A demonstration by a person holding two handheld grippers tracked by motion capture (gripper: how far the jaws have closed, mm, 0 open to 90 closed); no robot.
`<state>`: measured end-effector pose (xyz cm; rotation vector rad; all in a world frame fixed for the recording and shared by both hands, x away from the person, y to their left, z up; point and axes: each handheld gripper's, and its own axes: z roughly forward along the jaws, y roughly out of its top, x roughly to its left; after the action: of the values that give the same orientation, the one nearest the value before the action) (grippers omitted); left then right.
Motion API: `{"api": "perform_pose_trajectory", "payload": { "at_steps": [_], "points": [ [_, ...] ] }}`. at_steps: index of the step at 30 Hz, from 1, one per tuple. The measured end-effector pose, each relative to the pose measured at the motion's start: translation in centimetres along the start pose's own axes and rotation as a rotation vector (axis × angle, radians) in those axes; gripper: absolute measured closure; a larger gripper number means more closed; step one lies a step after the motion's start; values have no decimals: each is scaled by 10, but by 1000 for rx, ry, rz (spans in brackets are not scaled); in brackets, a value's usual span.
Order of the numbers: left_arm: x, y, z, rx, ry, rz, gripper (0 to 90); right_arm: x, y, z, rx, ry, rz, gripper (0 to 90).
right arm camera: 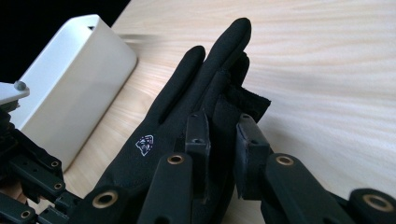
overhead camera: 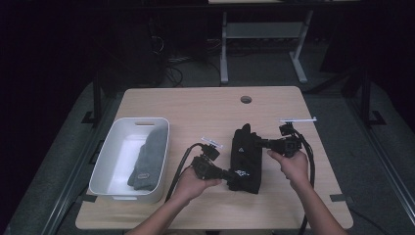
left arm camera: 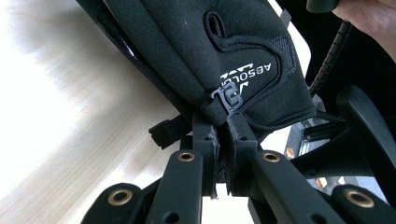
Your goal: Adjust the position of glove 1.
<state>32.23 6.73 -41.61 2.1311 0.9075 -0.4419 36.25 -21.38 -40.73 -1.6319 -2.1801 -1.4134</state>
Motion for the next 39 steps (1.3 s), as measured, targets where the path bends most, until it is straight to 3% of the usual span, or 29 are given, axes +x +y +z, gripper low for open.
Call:
{"api": "perform_pose_trajectory", "payload": {
  "at_steps": [8,28,39],
  "points": [
    [1,1,-18,-25,16,9,846,17,15,1,-15,9,-30,778],
    [1,1,-47,-63,28,10,846,39,33,6,-12,27,-61,778],
    [2,-3,-74,-92,49,18,846,63,49,13,-16,47,-94,778]
  ]
}}
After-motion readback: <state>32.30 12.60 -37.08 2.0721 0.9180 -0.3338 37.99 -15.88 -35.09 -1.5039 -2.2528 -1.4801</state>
